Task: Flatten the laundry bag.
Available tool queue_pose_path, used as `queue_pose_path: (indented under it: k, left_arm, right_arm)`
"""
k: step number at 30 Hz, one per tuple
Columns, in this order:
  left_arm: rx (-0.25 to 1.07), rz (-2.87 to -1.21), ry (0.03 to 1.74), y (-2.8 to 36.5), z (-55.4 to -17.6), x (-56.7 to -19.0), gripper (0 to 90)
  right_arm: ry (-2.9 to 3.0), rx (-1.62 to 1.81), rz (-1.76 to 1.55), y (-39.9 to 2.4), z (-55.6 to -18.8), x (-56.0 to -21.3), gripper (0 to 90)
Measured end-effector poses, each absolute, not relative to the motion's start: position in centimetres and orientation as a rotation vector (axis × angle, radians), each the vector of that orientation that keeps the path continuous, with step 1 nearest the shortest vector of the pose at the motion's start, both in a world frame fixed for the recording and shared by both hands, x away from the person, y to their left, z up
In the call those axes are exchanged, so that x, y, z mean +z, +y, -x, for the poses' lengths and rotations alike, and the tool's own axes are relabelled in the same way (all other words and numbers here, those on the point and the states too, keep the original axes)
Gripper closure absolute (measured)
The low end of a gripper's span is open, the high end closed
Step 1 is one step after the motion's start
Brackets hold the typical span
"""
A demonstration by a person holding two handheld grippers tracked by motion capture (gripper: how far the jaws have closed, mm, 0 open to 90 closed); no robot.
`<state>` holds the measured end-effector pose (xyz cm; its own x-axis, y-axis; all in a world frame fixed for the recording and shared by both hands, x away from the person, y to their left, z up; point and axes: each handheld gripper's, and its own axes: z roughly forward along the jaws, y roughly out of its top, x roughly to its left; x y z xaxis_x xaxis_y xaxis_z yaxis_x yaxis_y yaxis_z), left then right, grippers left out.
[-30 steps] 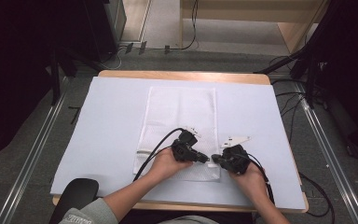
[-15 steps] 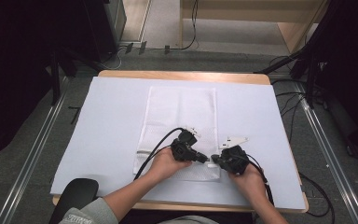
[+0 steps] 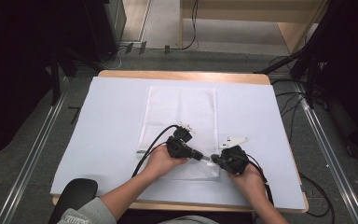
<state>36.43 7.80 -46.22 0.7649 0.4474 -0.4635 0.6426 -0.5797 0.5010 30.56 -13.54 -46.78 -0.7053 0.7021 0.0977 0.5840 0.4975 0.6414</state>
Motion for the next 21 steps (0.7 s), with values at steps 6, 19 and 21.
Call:
queue_pose_path:
  k: [6,19,21]
  left_arm:
    - [-0.388,-2.289,0.817,8.2,-36.3,-46.1,88.2]
    - [-0.416,-2.291,0.836,9.6,-36.7,-45.4,88.2]
    - [-0.439,-2.288,0.837,9.8,-36.8,-45.3,88.2]
  right_arm:
    - [2.561,0.997,-1.103,-13.6,-30.6,-46.8,90.0]
    - [2.560,1.008,-1.112,-13.7,-30.6,-46.8,90.0]
    - [2.562,1.010,-1.107,-13.7,-30.6,-46.9,90.0]
